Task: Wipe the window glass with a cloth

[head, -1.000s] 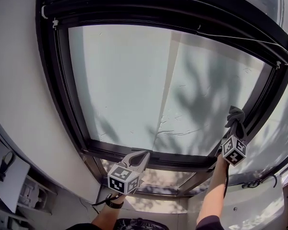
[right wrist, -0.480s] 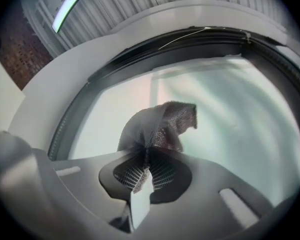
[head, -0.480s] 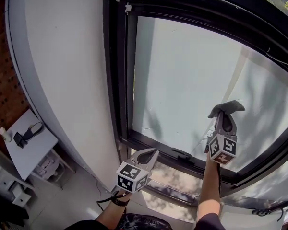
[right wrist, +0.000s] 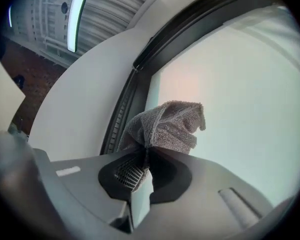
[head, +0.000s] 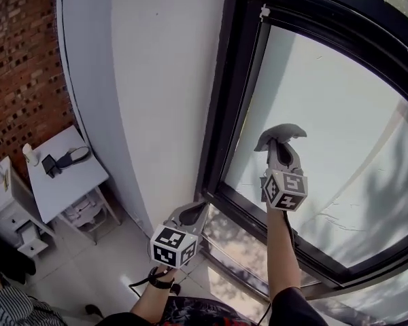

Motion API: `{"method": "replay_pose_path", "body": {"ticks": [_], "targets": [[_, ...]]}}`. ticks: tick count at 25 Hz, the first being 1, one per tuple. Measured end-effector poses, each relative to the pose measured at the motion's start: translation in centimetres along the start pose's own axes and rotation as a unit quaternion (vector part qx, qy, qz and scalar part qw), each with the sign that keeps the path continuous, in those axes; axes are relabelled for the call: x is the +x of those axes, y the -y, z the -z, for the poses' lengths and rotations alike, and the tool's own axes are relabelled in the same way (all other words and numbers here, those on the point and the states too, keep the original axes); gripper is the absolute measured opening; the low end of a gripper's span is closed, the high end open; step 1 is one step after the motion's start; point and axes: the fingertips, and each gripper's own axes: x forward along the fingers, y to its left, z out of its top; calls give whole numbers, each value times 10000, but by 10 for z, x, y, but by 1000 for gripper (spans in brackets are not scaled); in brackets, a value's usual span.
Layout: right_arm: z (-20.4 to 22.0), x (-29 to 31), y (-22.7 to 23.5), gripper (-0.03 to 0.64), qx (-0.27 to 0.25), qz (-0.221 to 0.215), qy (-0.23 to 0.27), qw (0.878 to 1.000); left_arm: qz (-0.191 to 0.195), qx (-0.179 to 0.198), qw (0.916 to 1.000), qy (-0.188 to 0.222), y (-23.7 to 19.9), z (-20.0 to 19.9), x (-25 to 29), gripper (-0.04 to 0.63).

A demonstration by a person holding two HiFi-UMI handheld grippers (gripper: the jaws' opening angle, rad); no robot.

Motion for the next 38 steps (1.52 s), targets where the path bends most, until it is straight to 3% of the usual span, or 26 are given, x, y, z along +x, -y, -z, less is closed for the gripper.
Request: {"method": "replay_pose_path", "body": {"ticks": [6,12,16,24,32,38], "targets": [[23,49,-50,18,-78,-557,-320,9979,-331,7,9993,183,-23,-12,-17,2],[29,50,-37,18,-234,-462,-491,9975,-129,-58,9997,188,-20,-8,-1,2],[23,27,-3,18,-296,-129,-444,9985,151,-30,9997,171,-10,-11,16,2],[6,-46,82,18,-443,816,-409,9948,1198,12,9928,-43,48,-4,60,2],[-6,-115,146,18,-585,1594,-419,9846,1994,32,9795,-278,104,9,90,2],[-14,-180,198,18,-630,2293,-458,9702,2574,20,9654,-412,151,19,108,2]]}}
